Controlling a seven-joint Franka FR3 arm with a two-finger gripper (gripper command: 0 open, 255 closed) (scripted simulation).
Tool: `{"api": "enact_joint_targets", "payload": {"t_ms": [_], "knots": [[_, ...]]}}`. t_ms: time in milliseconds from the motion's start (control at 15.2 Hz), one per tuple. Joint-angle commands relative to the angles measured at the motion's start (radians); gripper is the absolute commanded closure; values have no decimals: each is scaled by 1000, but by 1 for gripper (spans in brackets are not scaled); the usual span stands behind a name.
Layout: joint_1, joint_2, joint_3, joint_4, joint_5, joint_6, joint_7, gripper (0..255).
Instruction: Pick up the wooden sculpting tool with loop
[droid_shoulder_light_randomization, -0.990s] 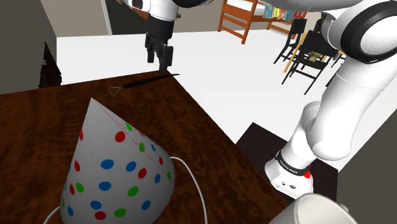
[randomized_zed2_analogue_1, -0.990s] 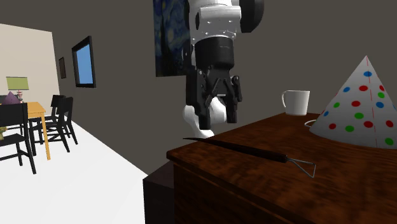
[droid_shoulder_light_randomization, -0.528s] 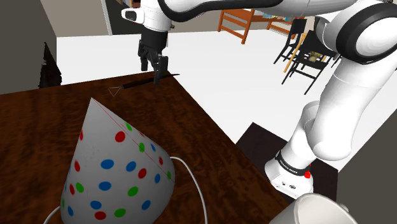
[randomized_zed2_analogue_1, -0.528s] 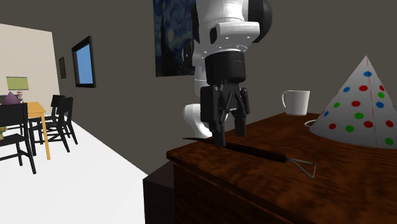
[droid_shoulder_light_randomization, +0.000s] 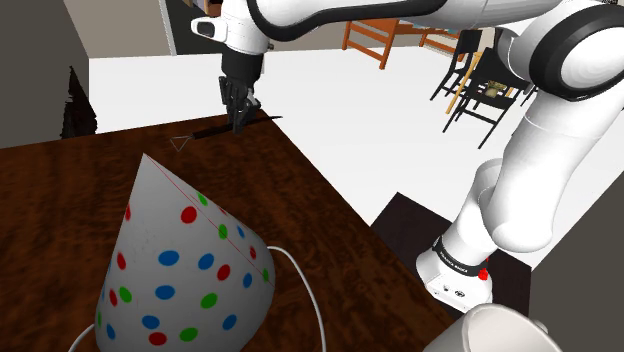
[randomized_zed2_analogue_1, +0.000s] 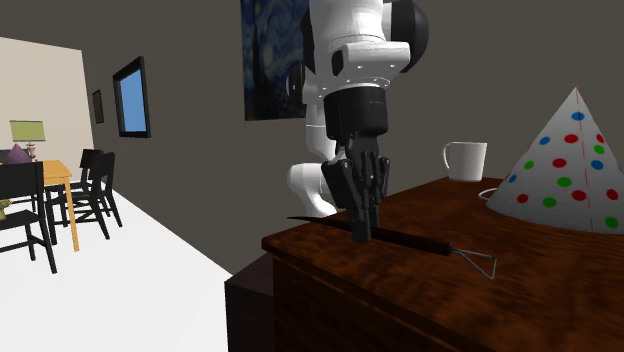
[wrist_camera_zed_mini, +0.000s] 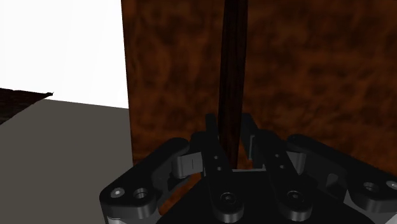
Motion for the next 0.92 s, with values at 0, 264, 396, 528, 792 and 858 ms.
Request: {"api": "enact_joint_targets", "payload": {"t_ms": [0, 264, 396, 528, 792, 858], "knots": [[-2, 6, -2, -4, -2, 0, -1, 255], [0, 3, -1, -11, -2, 5, 2, 255], [0, 3, -1, 16, -2, -22, 4, 255], [0, 3, -1, 43, -3, -49, 6, 255], [0, 8, -1, 103, -5, -104, 11, 255], [0, 9, -1, 118, -6, -118, 12, 255]]}}
